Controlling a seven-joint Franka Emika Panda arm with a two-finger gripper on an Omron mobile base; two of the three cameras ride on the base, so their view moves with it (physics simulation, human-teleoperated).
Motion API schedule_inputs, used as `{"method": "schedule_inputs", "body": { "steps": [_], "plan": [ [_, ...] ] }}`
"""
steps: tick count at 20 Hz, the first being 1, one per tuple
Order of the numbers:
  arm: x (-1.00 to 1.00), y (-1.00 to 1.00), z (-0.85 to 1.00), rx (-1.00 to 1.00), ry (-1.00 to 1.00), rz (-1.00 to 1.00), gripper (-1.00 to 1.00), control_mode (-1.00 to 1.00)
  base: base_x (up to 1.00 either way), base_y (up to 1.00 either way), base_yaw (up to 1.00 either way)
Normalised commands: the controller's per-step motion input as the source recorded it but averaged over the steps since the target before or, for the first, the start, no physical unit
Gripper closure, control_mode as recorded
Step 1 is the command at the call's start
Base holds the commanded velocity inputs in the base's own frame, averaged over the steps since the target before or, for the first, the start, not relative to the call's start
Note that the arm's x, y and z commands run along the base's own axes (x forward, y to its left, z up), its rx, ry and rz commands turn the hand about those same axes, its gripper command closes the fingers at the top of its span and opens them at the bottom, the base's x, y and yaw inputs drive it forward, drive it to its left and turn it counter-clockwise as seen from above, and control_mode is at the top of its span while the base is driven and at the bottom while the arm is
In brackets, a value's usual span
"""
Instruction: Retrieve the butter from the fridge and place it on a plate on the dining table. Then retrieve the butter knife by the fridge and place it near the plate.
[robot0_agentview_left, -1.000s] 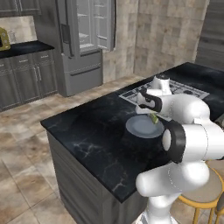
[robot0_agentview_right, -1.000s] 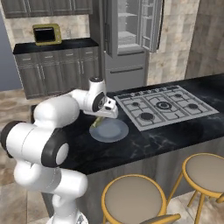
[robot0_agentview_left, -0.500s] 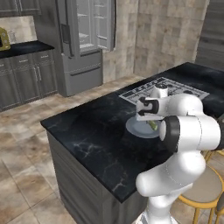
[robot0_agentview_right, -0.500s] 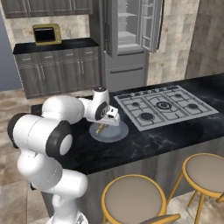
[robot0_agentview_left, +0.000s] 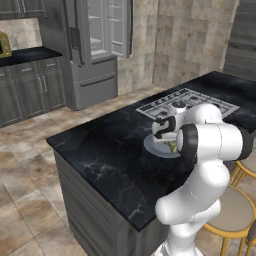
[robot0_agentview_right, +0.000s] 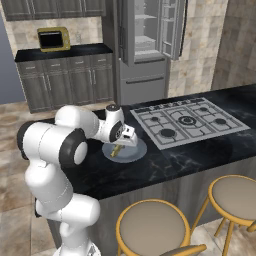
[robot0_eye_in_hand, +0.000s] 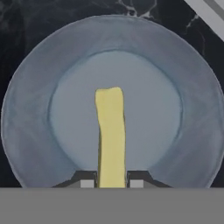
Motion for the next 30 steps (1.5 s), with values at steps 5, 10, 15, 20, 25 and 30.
{"method": "schedule_inputs", "body": {
  "steps": [5,10,15,20,25,30],
  "plan": [
    [0.24,0.0,-0.17,-0.02,0.1,0.0,1.0,-1.0,0.0,0.0,0.0],
    [0.06,0.0,-0.29,0.0,0.0,0.0,1.0,-1.0,0.0,0.0,0.0],
    [0.0,0.0,-0.03,0.0,-0.01,0.0,1.0,-1.0,0.0,0.0,0.0],
    [0.0,0.0,0.0,0.0,-0.02,0.0,-1.0,-1.0,0.0,0.0,0.0],
    [0.03,0.0,0.0,0.0,0.0,0.0,-1.0,-1.0,0.0,0.0,0.0],
    [0.03,0.0,0.01,0.0,0.0,0.0,-1.0,-1.0,0.0,0.0,0.0]
  ]
}}
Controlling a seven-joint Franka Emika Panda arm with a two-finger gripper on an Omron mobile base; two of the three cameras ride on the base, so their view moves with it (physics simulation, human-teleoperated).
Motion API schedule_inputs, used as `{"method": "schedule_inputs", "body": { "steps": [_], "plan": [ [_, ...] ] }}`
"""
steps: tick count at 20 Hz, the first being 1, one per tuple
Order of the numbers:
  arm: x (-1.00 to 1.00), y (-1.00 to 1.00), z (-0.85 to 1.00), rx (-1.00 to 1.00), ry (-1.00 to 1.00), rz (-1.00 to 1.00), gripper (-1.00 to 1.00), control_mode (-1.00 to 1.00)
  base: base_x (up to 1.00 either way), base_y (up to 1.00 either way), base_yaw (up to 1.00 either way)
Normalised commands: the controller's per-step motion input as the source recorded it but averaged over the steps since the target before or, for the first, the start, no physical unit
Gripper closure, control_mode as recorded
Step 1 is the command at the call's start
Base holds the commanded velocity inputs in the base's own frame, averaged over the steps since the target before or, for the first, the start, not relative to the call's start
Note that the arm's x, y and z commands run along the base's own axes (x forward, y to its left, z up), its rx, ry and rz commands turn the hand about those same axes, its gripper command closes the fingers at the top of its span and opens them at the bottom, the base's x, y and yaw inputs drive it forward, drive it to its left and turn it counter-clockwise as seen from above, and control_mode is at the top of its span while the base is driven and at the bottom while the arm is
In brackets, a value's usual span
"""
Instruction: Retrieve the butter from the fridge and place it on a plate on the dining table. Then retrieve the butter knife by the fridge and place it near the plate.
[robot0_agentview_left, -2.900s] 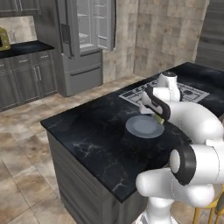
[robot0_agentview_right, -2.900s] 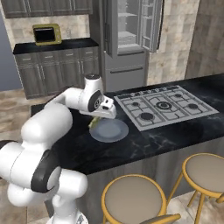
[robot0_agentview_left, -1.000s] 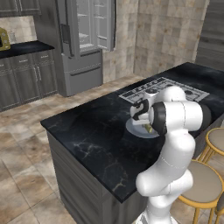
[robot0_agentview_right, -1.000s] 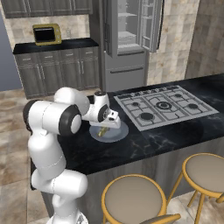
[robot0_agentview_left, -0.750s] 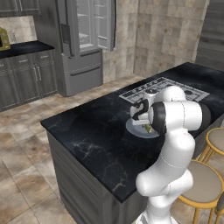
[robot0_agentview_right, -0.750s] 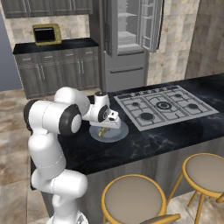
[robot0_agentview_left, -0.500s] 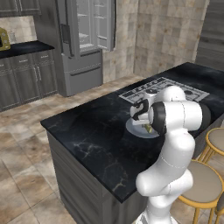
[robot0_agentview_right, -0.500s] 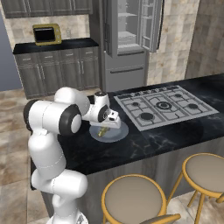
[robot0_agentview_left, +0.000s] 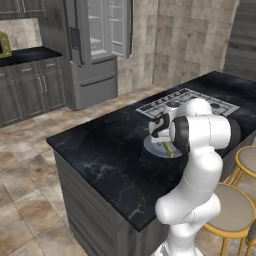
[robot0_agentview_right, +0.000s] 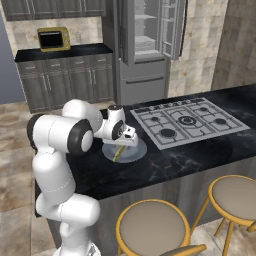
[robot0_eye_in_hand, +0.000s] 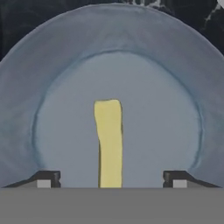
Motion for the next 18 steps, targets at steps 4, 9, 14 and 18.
{"method": "schedule_inputs", "body": {
  "steps": [4,9,14,18],
  "plan": [
    [0.0,0.0,0.46,-0.01,0.01,0.0,-1.0,-1.0,0.0,0.0,0.0],
    [-0.51,0.09,1.0,0.0,0.1,-0.01,-1.0,-1.0,0.0,0.0,0.0],
    [-1.0,0.3,0.87,0.01,-0.02,-0.02,-1.0,-1.0,0.0,0.0,0.0],
    [-1.0,0.71,0.98,0.0,0.07,0.0,-1.0,-1.0,0.0,0.0,0.0]
  ]
}}
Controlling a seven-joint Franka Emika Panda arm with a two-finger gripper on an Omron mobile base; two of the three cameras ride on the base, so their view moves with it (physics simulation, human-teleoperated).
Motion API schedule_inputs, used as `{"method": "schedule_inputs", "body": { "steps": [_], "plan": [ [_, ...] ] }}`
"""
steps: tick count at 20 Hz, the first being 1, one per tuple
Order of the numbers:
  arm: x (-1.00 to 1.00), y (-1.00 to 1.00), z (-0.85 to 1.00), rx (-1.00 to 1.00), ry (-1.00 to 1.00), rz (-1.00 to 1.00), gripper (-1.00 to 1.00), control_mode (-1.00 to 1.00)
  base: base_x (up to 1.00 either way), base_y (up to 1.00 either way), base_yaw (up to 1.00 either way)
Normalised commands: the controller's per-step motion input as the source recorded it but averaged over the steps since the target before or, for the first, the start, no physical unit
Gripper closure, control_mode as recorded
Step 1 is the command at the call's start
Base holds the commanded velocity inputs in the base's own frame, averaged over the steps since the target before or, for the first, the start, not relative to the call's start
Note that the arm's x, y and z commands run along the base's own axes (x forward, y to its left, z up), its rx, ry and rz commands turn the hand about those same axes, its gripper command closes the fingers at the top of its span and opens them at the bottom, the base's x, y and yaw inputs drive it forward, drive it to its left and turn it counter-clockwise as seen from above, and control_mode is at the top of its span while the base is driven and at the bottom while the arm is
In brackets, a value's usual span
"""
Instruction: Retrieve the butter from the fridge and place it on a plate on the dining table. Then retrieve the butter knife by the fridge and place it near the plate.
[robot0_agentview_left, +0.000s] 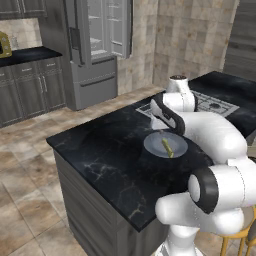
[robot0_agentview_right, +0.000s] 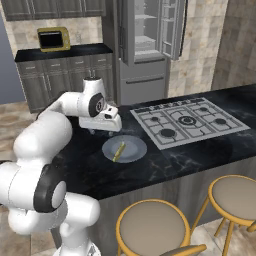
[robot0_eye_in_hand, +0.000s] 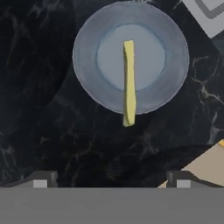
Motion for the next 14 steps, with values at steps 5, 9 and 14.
{"method": "schedule_inputs", "body": {
  "steps": [5,9,14],
  "plan": [
    [-1.0,0.14,0.89,0.0,0.12,0.0,-1.0,-1.0,0.0,0.0,0.0],
    [-1.0,0.0,0.68,0.01,-0.03,0.02,-1.0,-1.0,0.0,0.0,0.0],
    [-1.0,0.0,-0.05,0.02,-0.32,0.11,-1.0,-1.0,0.0,0.0,0.0]
  ]
}}
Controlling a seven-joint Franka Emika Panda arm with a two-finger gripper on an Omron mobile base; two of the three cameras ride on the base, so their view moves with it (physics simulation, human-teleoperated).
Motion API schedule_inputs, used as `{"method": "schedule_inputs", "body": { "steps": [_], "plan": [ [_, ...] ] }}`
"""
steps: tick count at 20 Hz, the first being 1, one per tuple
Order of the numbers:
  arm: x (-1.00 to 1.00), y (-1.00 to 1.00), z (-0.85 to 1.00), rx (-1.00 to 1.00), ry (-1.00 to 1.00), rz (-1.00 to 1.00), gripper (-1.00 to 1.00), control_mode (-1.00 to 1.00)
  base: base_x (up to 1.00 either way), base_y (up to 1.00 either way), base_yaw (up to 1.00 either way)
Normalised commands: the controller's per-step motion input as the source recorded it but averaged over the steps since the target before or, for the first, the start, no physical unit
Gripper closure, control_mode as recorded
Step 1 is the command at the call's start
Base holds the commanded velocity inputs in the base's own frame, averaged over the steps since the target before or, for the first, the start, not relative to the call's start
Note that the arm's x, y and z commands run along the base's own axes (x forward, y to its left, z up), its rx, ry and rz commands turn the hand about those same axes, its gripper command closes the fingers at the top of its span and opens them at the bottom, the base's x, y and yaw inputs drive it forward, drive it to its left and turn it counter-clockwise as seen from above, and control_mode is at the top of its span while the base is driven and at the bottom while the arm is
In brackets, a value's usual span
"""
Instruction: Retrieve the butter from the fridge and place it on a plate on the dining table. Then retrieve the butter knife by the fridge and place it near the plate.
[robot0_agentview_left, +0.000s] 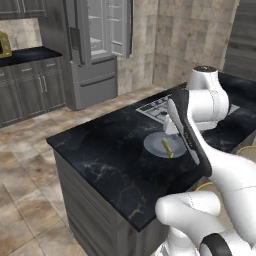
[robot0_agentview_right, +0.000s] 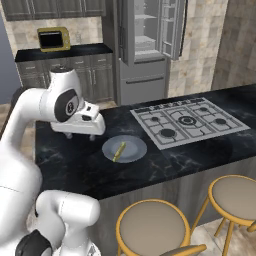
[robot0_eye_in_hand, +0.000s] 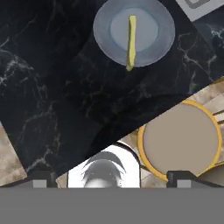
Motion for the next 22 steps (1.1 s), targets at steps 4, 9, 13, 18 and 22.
{"method": "schedule_inputs", "body": {
  "steps": [4,9,13,18,22],
  "plan": [
    [-1.0,0.0,-0.05,-0.03,-0.18,0.09,-1.0,-1.0,0.0,0.0,0.0],
    [-0.34,0.3,0.0,-0.01,0.14,0.0,-1.0,-1.0,0.0,0.0,0.0],
    [-0.34,0.38,0.01,0.08,0.31,0.13,-1.0,-1.0,0.0,0.0,0.0],
    [-0.21,0.05,0.04,0.03,0.17,0.01,-1.0,-1.0,0.0,0.0,0.0],
    [-0.03,0.0,0.0,0.0,0.03,0.0,-1.0,-1.0,0.0,0.0,0.0]
  ]
}}
